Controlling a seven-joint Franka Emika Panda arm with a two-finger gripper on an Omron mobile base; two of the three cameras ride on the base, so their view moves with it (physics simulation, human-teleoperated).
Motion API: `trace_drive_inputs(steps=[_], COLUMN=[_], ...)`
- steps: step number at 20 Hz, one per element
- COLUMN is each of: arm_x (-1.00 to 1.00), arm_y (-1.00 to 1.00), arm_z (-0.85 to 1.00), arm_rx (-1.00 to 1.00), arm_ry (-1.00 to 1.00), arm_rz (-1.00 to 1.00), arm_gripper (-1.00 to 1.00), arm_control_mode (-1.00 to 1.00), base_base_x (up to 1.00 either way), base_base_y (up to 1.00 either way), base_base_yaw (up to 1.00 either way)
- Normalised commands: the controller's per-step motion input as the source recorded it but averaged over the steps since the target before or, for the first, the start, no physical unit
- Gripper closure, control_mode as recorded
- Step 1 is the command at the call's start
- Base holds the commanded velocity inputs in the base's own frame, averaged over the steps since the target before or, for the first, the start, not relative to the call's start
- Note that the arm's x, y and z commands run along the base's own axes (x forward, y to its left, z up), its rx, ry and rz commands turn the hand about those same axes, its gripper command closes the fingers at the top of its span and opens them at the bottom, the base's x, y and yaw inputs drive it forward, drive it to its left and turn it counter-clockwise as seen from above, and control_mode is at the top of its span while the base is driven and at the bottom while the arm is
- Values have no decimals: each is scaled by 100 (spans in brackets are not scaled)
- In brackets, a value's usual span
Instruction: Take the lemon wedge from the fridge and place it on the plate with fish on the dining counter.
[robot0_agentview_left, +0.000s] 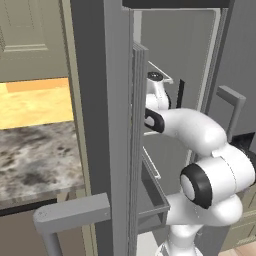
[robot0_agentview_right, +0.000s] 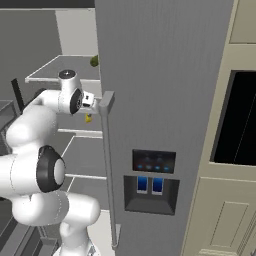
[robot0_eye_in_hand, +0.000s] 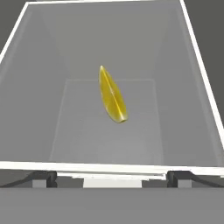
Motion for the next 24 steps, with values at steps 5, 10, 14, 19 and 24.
trace_drive_inputs(steps=[5,10,14,19,24], arm_x=[31,22,24,40,45], arm_y=[0,0,0,1,9], arm_z=[-17,-23,-21,-5,-20], arm_rx=[0,1,6,6,0], arm_ry=[-8,-1,1,3,1], arm_rz=[0,0,0,0,0], arm_gripper=[-100,-100,-100,-100,-100], arm_control_mode=[-100,-100,-100,-100,-100], base_base_x=[0,0,0,0,0], base_base_y=[0,0,0,0,0], base_base_yaw=[0,0,0,0,0])
